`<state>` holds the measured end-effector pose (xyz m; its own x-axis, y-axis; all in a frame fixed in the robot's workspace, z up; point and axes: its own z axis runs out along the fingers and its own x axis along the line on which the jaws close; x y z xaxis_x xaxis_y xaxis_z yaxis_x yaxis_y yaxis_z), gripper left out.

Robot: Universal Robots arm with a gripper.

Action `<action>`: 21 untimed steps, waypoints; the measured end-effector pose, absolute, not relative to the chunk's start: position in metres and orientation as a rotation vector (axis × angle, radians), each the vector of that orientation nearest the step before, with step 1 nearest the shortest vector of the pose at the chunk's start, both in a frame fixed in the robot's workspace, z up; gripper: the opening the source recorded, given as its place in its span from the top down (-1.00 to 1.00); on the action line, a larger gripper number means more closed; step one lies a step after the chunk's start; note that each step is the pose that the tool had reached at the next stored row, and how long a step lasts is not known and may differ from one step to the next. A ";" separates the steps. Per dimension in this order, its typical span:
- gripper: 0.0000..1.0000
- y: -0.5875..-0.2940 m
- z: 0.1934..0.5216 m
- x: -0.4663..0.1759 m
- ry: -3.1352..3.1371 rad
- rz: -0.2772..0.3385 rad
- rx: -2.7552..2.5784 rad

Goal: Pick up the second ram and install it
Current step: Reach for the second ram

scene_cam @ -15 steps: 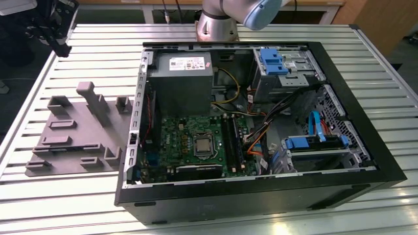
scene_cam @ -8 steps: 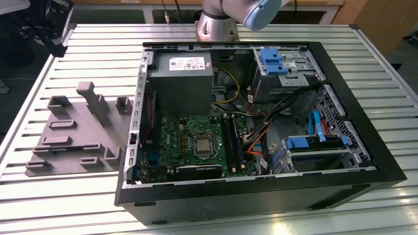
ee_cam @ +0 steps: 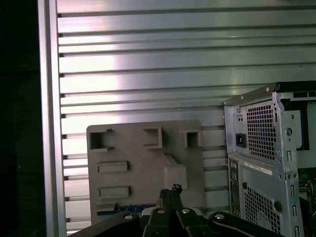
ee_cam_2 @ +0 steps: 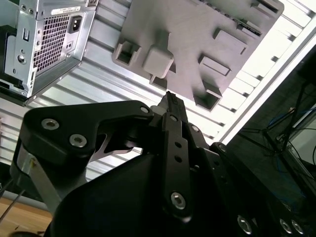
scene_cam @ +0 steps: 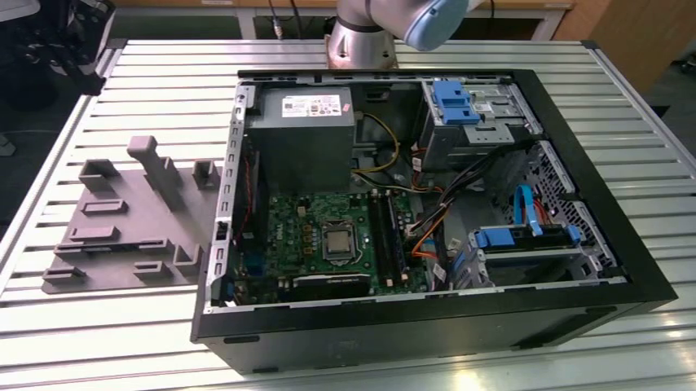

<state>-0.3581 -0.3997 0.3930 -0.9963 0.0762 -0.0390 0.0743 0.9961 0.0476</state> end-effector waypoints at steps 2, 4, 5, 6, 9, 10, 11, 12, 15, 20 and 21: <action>0.79 -0.400 0.393 -0.360 3.098 0.072 0.117; 0.79 -0.400 0.393 -0.362 3.098 0.072 0.117; 0.79 -0.400 0.393 -0.363 3.098 0.072 0.117; 0.79 -0.400 0.393 -0.363 3.098 0.072 0.117; 0.79 -0.400 0.393 -0.364 3.098 0.072 0.117; 0.79 -0.400 0.393 -0.364 3.098 0.072 0.117; 0.79 -0.400 0.393 -0.364 3.098 0.072 0.117; 0.79 -0.400 0.393 -0.364 3.098 0.072 0.117; 0.79 -0.401 0.392 -0.364 3.098 0.071 0.117; 0.79 -0.403 0.392 -0.364 3.098 0.072 0.117; 0.79 -0.404 0.392 -0.364 3.098 0.072 0.117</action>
<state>-0.3637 -0.4038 0.3918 -0.9963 0.0762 -0.0391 0.0743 0.9961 0.0477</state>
